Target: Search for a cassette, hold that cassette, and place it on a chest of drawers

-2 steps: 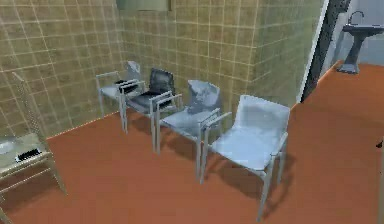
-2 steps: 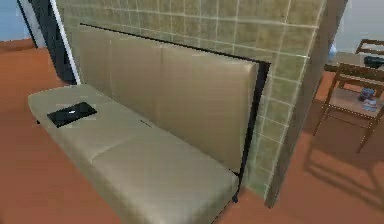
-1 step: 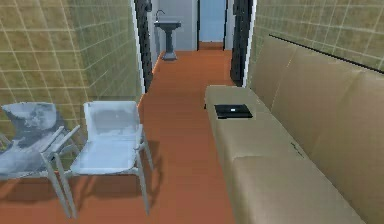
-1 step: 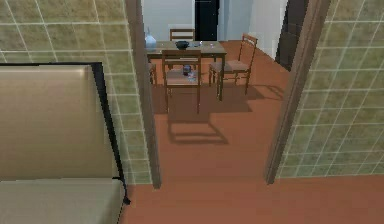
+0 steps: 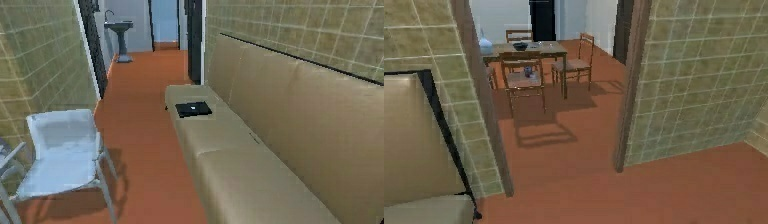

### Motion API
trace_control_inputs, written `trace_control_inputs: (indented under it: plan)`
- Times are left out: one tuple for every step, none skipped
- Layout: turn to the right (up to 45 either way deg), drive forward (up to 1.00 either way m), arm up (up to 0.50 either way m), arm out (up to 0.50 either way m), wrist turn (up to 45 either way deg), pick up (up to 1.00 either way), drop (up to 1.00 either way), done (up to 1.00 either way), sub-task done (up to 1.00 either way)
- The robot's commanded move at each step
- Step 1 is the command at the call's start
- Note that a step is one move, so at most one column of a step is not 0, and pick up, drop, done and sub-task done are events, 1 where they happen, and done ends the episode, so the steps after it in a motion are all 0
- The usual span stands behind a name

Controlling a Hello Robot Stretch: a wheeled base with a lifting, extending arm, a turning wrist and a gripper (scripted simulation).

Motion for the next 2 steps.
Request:
trace_control_inputs:
  plan:
    - [0.0, 0.3, 0.0, 0.0, 0.0, 0.0, 0.0, 0.0, 0.0]
    - [-12.0, 0.0, 0.0, 0.0, 0.0, 0.0, 0.0, 0.0, 0.0]
